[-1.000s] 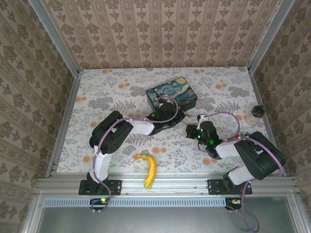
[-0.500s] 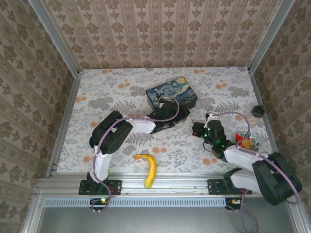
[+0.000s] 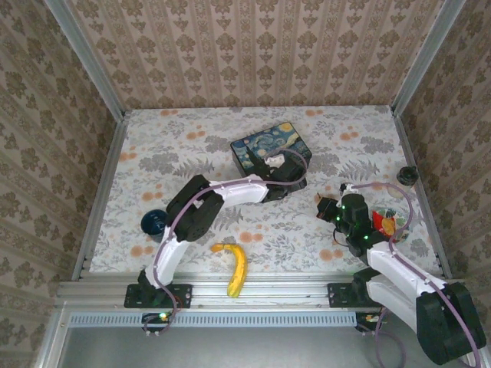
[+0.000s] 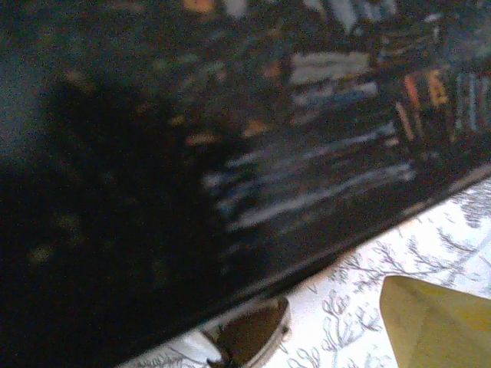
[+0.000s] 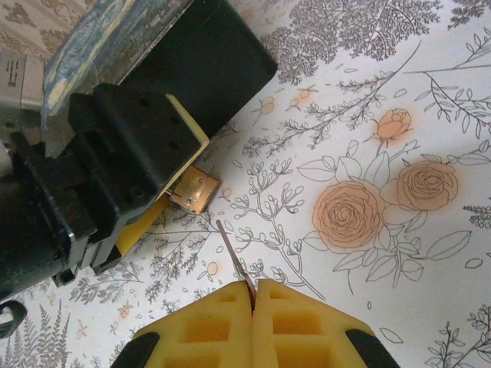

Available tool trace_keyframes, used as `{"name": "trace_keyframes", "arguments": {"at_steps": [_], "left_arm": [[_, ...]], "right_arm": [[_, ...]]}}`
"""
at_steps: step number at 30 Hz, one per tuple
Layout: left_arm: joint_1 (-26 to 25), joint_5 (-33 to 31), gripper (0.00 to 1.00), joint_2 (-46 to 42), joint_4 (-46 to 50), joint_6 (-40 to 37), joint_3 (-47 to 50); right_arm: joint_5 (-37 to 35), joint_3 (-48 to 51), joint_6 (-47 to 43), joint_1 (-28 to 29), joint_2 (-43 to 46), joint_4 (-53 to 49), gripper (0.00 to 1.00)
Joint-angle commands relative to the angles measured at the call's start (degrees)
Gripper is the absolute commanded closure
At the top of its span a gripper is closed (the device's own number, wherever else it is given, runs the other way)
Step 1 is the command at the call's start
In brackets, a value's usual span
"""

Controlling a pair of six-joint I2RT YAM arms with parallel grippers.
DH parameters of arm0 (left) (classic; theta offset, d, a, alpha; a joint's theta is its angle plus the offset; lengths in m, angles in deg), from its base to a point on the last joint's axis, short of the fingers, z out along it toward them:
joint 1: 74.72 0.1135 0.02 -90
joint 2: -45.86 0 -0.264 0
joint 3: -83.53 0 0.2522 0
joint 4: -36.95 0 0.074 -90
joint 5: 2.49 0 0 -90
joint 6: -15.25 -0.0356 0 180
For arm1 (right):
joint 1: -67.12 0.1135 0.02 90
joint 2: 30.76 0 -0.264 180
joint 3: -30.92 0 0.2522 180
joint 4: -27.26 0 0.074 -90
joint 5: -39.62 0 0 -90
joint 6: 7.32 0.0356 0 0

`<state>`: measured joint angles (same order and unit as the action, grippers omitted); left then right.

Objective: Unlock the padlock with the key

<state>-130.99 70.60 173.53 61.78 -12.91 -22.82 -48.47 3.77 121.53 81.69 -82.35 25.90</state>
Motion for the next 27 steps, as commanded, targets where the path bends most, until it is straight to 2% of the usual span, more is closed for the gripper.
{"name": "trace_keyframes", "arguments": {"at_steps": [1,12,18,23,27], "left_arm": [[-0.09,-8.44,0.14,1.91,8.78,-1.51,-2.97],[1.29,-17.62,0.16,-0.07,12.30,-4.22,-0.80],[-0.15,-15.65,0.19,-2.24,8.73,-5.65,2.83],[-3.08,-13.20,0.20,-2.17,5.70,-7.86,3.10],[-3.42,-13.39,0.21,-2.05,4.34,-7.91,4.18]], "right_arm": [[1.94,0.42,-1.21,-0.45,0.21,-0.86,1.00],[4.28,-0.29,-0.77,-0.59,-5.90,4.22,1.00],[4.99,-1.51,-1.10,-0.57,-7.69,4.39,1.00],[5.12,-1.85,-1.15,-0.59,-6.64,3.02,1.00],[5.21,-0.88,-0.97,-0.54,-5.55,3.59,1.00]]}}
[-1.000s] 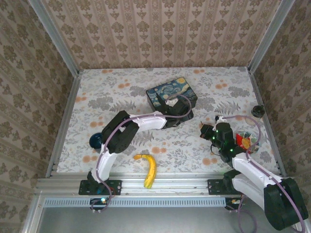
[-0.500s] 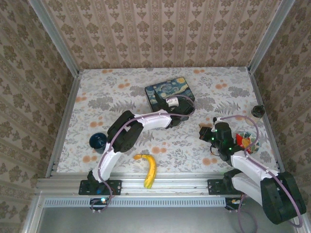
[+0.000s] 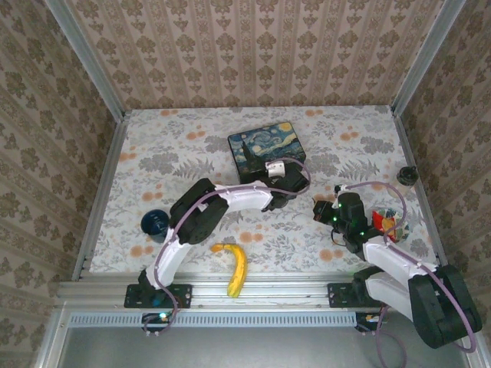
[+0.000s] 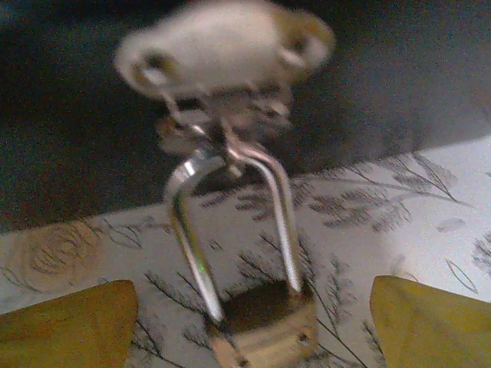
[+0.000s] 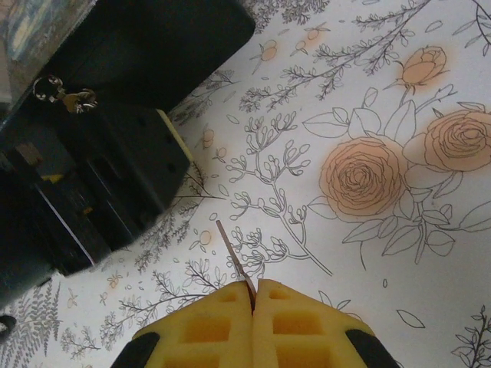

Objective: Unlock the padlock with the key

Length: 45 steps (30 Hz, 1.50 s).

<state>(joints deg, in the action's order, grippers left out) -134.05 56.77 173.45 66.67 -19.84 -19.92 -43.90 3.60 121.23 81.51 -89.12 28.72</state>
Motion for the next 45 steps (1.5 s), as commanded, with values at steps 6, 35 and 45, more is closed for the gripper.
{"name": "trace_keyframes", "arguments": {"at_steps": [6,35,45], "left_arm": [[0.86,1.09,0.21,-1.00,-0.13,-0.77,-0.08],[3.36,2.40,0.43,3.03,6.37,-6.77,-6.90],[3.17,1.83,0.50,3.26,8.90,-5.94,-6.02]], "right_arm": [[0.56,-0.76,-0.73,-0.36,1.59,0.37,1.00],[0.95,-1.97,-0.86,-0.42,1.24,0.42,1.00],[1.32,-2.34,-0.75,-0.42,0.36,1.07,1.00]]}}
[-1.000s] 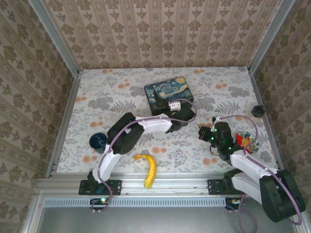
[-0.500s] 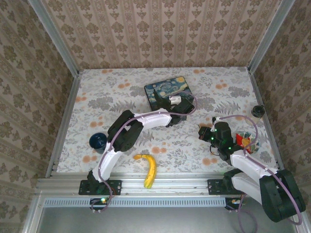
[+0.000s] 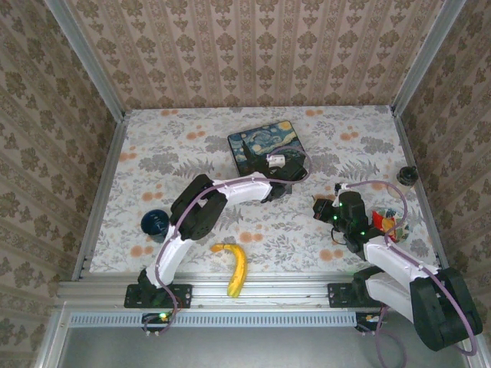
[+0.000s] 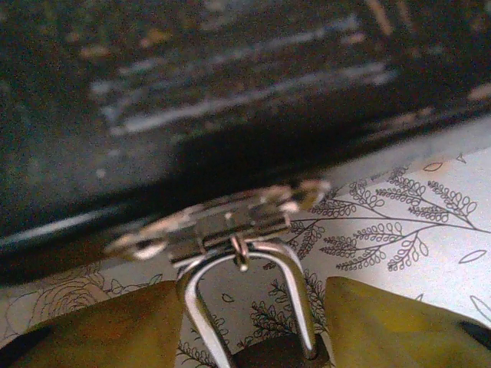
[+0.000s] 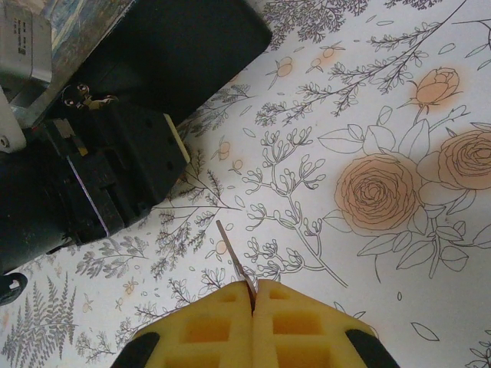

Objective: Unlock the padlock with the key

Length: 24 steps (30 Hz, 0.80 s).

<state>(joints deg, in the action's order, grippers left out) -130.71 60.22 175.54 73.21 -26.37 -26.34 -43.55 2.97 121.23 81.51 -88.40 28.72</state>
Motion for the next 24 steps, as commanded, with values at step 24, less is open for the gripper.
{"name": "trace_keyframes", "arguments": {"at_steps": [24], "left_arm": [[-0.27,-1.37,0.56,3.29,3.78,0.12,-2.35]], "right_arm": [[0.99,-1.76,-0.58,-0.41,-1.39,1.99,1.00]]}}
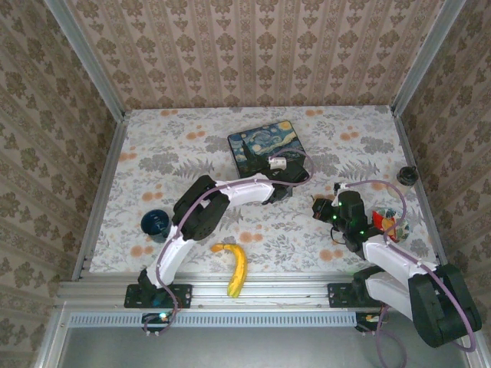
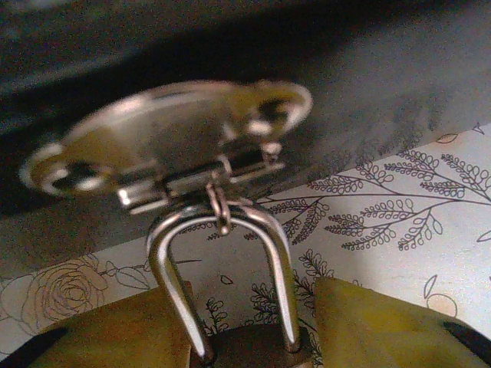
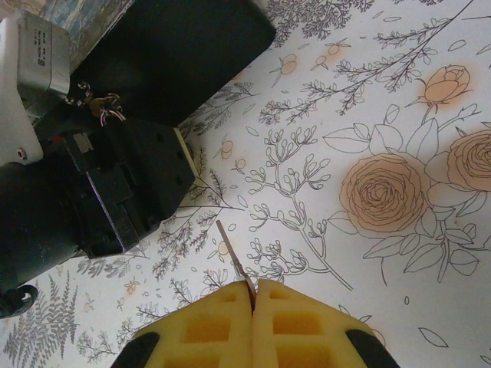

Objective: Unlock the padlock with the key

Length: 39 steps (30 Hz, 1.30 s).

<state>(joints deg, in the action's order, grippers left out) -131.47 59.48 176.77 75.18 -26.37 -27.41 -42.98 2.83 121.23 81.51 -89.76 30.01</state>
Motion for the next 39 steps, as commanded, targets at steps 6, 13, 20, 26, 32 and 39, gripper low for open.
{"name": "trace_keyframes", "arguments": {"at_steps": [6,13,20,26,32,39], "left_arm": [[0.65,-0.28,0.60,2.32,1.38,0.31,-1.67],[1.77,1.43,0.76,2.78,-0.86,-0.92,-1.75],[1.80,2.51,0.96,-0.91,-5.46,-1.58,3.03],[0.86,5.72,1.00,-4.16,-9.87,1.98,7.45],[0.04,11.00,1.00,-7.02,-15.63,7.83,11.54],[2.31,21.00,1.00,-8.37,-21.35,14.08,12.79]], "right_arm": [[0.52,-1.43,-0.58,-0.37,-0.31,1.00,1.00],[2.14,0.23,-0.55,-0.40,-1.52,3.81,1.00],[5.55,2.38,-1.04,-0.33,-4.75,8.99,1.00],[6.02,3.62,-1.06,0.26,-5.68,9.99,1.00],[4.76,5.70,-1.08,1.31,-4.55,11.41,1.00],[3.44,7.04,-2.28,1.90,-2.90,12.04,1.00]]}}
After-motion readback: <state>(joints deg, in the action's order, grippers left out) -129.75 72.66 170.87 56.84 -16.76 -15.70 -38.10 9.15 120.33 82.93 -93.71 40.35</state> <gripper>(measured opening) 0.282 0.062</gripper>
